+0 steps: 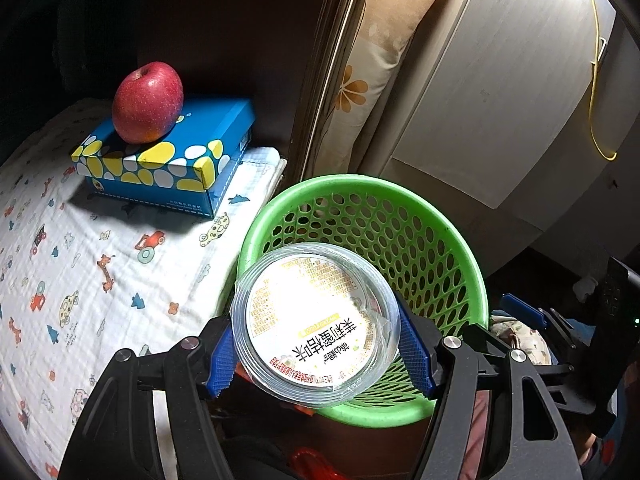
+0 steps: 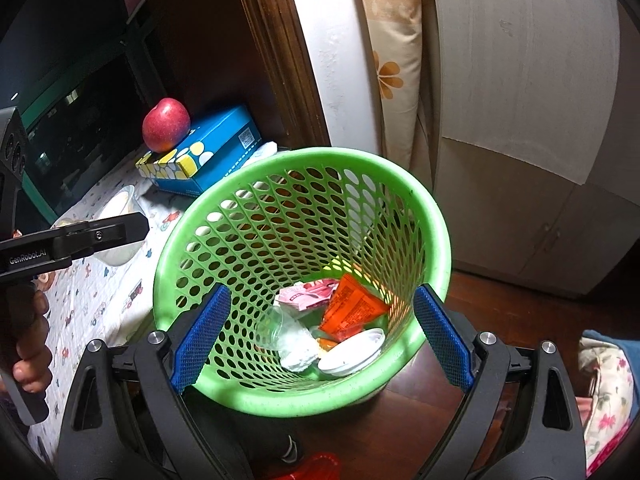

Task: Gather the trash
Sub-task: 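Open the right gripper to drop the lid while the left gripper drops the tub into the basket, then withdraw both open grippers from the basket toward the bed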

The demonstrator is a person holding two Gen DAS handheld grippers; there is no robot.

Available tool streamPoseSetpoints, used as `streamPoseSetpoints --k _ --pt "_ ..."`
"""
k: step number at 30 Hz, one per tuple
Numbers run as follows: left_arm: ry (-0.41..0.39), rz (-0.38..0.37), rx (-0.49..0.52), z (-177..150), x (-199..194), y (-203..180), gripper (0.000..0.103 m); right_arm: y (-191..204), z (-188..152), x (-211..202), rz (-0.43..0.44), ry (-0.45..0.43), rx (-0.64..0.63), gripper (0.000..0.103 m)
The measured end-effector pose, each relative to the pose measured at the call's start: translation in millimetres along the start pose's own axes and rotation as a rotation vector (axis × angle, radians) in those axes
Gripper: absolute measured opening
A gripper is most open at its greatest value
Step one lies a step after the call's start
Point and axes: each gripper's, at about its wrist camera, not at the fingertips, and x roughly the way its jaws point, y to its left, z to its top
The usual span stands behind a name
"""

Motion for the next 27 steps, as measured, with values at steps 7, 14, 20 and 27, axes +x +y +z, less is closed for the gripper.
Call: streamPoseSetpoints --k 7,14,20,27 --pt "0.015 -0.012 0.007 1 7 -7 0.065 -5 -3 -3 -0.002 0.000 0.014 0.092" --pt "0.028 -0.029 0.012 1 11 -12 0.065 -8 -5 -5 -0.004 -0.001 0.023 0.092" --pt "0.034 -0.037 0.011 2 13 -15 0.067 -9 -6 -5 -0.003 0.000 0.030 0.092" --pt "0.025 -0.040 0.006 1 12 -14 0.077 -8 -8 -5 -0.002 0.003 0.033 0.092"
